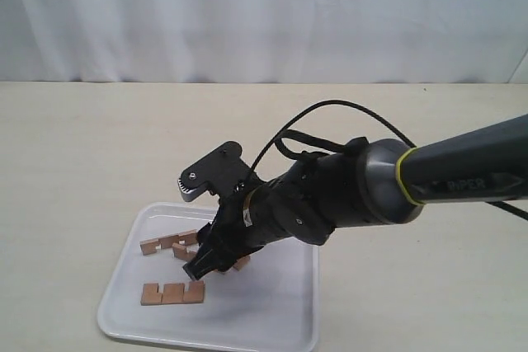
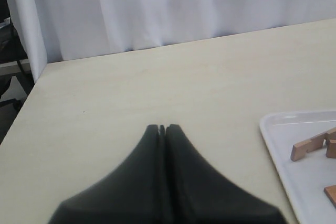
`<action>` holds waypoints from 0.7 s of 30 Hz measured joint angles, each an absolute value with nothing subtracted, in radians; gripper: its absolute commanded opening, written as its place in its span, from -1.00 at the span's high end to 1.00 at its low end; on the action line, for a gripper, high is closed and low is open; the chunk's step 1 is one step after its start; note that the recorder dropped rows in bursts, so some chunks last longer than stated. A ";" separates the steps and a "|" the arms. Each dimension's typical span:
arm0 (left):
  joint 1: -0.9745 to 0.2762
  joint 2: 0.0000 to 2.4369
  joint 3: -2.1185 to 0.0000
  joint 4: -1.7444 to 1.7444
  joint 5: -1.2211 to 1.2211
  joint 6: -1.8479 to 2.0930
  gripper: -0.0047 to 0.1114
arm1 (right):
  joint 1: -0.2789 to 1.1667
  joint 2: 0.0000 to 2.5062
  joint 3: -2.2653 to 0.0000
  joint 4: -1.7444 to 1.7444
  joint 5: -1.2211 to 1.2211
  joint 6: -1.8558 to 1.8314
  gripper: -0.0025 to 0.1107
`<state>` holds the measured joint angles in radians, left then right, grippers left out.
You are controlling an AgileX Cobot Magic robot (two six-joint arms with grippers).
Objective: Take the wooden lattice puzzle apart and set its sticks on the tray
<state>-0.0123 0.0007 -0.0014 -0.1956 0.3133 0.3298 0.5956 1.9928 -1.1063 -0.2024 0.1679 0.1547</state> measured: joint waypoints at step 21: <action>-0.012 0.001 -0.001 -0.196 0.313 0.330 0.92 | 0.552 1.773 -1.106 -0.217 0.553 0.201 0.88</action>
<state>-0.0123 0.0007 -0.0014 -0.1956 0.3133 0.3298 0.5517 1.7727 -1.1063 -0.2167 0.5533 0.2014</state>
